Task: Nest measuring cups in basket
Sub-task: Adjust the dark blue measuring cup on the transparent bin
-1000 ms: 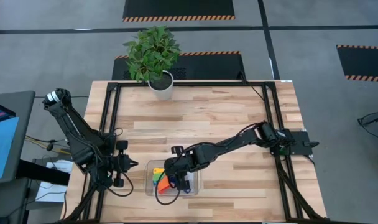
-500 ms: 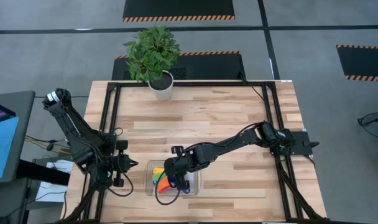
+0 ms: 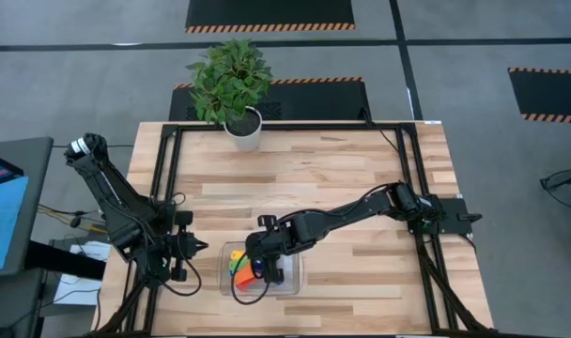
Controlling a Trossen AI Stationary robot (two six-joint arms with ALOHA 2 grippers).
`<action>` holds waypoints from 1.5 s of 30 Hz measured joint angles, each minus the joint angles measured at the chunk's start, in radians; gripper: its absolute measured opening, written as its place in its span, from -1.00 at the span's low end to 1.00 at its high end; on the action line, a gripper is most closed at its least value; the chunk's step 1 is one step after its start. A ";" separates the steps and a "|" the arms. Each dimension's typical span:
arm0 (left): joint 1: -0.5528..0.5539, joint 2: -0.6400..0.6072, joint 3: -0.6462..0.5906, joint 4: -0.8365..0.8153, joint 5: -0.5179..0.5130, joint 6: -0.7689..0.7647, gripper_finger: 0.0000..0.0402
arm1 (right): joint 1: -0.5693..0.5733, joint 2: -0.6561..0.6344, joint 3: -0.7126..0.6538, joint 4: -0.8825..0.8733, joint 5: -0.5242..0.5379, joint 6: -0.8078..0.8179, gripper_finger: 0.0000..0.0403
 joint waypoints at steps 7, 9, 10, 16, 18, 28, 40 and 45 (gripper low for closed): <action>0.000 0.000 0.000 0.000 0.000 0.000 -1.00 | -0.003 0.001 0.046 -0.042 -0.001 0.008 -0.98; 0.000 0.000 0.000 0.000 0.000 -0.001 -1.00 | -0.006 0.002 0.045 -0.046 -0.004 0.008 -0.98; 0.000 0.000 -0.003 0.003 -0.001 -0.001 -1.00 | -0.006 0.002 0.045 -0.045 -0.004 0.010 -0.98; 0.000 0.000 -0.057 0.008 0.000 -0.046 -1.00 | -0.013 -0.020 0.045 -0.054 -0.004 0.029 -0.98; 0.000 0.000 -0.080 0.010 0.000 -0.075 -1.00 | -0.013 -0.036 0.043 -0.074 -0.005 0.049 -0.98; 0.000 0.000 -0.105 0.019 -0.035 -0.119 -1.00 | -0.019 -0.099 0.043 -0.051 0.000 0.173 -0.99; 0.000 0.000 -0.105 0.030 -0.084 -0.088 -1.00 | -0.023 -0.113 0.045 0.060 0.098 0.433 -0.98; 0.000 0.000 -0.105 0.030 -0.083 -0.059 -1.00 | 0.018 -0.113 0.045 0.060 0.250 0.603 -0.98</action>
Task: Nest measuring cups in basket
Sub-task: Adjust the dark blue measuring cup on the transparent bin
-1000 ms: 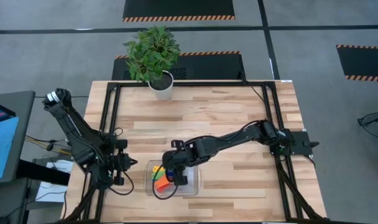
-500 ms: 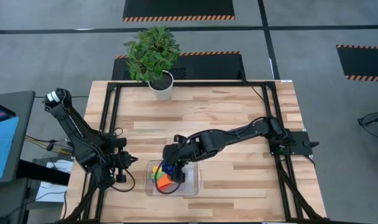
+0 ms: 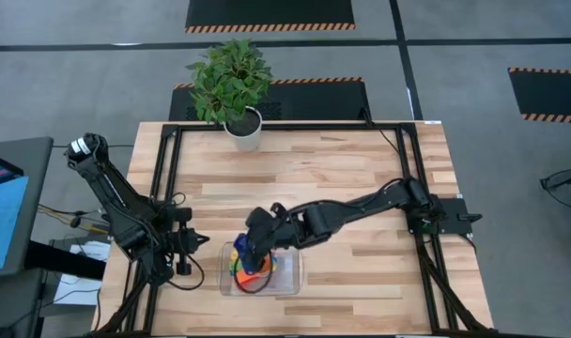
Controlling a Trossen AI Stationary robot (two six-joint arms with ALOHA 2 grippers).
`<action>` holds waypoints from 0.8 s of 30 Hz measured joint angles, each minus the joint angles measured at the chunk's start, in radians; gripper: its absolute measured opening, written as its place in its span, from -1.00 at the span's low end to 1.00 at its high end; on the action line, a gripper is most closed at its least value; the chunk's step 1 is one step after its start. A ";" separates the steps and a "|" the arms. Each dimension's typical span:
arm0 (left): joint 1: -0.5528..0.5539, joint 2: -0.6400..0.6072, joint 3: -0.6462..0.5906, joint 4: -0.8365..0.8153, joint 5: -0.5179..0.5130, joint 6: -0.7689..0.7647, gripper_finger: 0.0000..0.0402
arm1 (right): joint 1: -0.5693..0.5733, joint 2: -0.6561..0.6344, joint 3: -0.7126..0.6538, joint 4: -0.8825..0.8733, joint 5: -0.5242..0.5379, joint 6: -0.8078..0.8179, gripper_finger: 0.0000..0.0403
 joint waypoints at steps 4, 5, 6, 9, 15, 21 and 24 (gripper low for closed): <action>0.000 0.000 0.000 -0.001 0.025 0.039 -1.00 | 0.043 0.000 -0.003 0.004 0.117 0.119 -0.98; 0.000 0.000 0.000 -0.001 0.026 0.052 -1.00 | 0.056 0.000 -0.009 0.014 0.148 0.151 -0.98; 0.000 0.000 0.000 -0.001 0.026 0.064 -1.00 | 0.067 0.000 -0.019 0.031 0.178 0.182 -0.98; 0.000 0.000 0.000 0.000 0.026 0.106 -1.00 | 0.102 0.000 -0.042 0.031 0.264 0.268 -0.98; 0.000 0.000 0.000 -0.001 0.034 0.132 -1.00 | 0.141 0.040 -0.059 0.024 0.354 0.427 -0.98; 0.000 0.000 0.000 0.003 0.041 0.162 -1.00 | 0.150 0.113 -0.056 0.082 0.408 0.513 -0.98; 0.000 0.000 0.000 0.005 0.039 0.178 -1.00 | 0.154 0.135 -0.058 0.103 0.420 0.523 -0.98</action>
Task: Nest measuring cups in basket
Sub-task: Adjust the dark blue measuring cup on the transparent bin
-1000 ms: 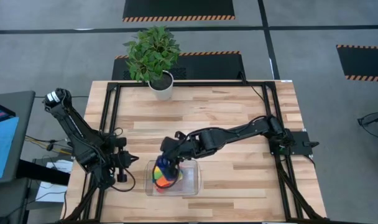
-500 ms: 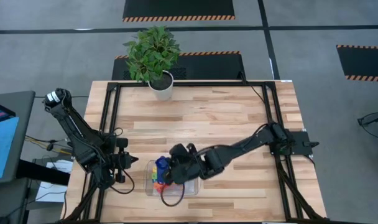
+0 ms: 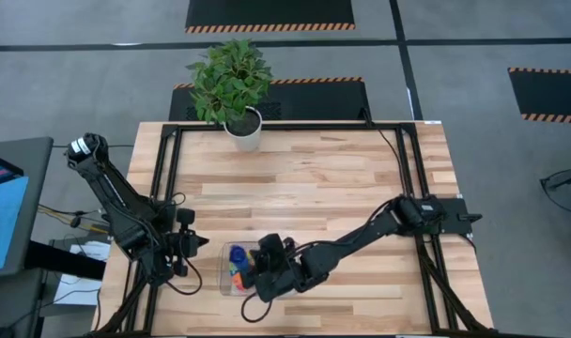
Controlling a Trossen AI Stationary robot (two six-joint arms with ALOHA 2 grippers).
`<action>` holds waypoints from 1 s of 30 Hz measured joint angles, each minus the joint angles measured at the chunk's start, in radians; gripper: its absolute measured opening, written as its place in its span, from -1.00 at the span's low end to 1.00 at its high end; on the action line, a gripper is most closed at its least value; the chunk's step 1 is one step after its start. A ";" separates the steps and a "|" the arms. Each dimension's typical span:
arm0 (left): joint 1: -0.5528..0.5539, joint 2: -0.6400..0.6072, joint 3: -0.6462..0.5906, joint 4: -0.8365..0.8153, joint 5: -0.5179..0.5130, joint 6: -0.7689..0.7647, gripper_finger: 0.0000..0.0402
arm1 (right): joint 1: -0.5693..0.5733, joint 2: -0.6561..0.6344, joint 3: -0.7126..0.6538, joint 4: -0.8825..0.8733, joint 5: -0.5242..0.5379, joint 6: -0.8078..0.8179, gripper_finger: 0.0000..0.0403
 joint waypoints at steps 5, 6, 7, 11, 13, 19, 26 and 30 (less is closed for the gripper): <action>0.000 0.000 0.000 -0.007 0.002 0.004 -1.00 | 0.010 0.019 0.002 0.047 -0.016 0.002 -0.96; 0.000 0.000 0.000 -0.009 0.003 0.004 -1.00 | 0.012 0.022 0.001 0.056 -0.018 0.000 -0.96; 0.000 0.000 0.000 -0.011 0.003 0.004 -1.00 | 0.016 0.022 0.001 0.062 -0.019 -0.001 -0.97; 0.000 0.000 0.000 -0.021 0.014 0.007 -1.00 | 0.023 0.021 0.002 0.121 -0.023 -0.131 -0.98; 0.000 0.000 0.000 -0.036 0.031 0.006 -1.00 | 0.018 0.021 0.002 0.183 -0.068 -0.258 -0.94; 0.000 0.000 0.000 -0.064 0.057 0.007 -1.00 | -0.025 0.021 0.003 0.300 -0.207 -0.833 -0.73; 0.000 0.000 0.000 -0.064 0.069 -0.013 -1.00 | -0.092 0.020 0.003 0.255 -0.268 -1.287 -0.69; 0.000 0.000 0.000 -0.064 0.073 -0.059 -1.00 | -0.140 0.019 0.003 0.191 -0.371 -1.431 -0.69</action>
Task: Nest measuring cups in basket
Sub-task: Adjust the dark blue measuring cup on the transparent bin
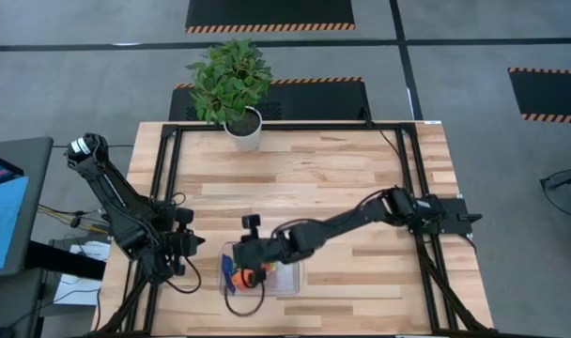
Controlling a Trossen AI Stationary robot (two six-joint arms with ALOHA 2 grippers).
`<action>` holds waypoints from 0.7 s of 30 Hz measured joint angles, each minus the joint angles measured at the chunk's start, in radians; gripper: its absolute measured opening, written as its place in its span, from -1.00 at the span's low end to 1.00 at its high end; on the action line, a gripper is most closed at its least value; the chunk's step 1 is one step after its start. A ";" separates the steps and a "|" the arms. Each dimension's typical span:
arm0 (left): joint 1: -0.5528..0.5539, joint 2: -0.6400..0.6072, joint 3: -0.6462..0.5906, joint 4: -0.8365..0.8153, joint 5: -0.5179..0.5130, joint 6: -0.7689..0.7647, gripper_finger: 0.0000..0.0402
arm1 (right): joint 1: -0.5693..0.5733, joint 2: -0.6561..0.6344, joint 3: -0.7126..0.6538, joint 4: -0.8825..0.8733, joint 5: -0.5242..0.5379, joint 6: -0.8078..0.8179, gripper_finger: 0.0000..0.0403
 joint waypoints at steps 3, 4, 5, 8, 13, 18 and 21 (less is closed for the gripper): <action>0.000 0.000 0.000 0.004 0.000 -0.018 -1.00 | -0.019 -0.001 0.000 -0.001 -0.039 -0.121 -0.69; 0.000 0.000 0.000 0.006 0.000 -0.029 -1.00 | -0.019 -0.001 0.000 -0.001 -0.042 -0.156 -0.69; 0.000 0.000 0.000 0.011 -0.002 -0.041 -1.00 | -0.018 -0.001 0.000 -0.002 -0.043 -0.186 -0.69; 0.000 0.000 0.000 0.014 -0.036 -0.089 -1.00 | -0.015 -0.001 0.000 -0.003 -0.060 -0.241 -0.69; 0.000 0.000 0.000 0.064 -0.134 -0.176 -1.00 | -0.010 -0.001 0.000 -0.028 -0.136 -0.271 -0.69; 0.000 0.003 0.000 0.174 -0.042 -0.223 -1.00 | -0.010 -0.001 0.000 -0.053 -0.153 -0.272 -0.69; 0.000 0.022 0.001 0.251 0.067 -0.255 -1.00 | -0.014 -0.002 0.000 -0.112 -0.208 -0.283 -0.69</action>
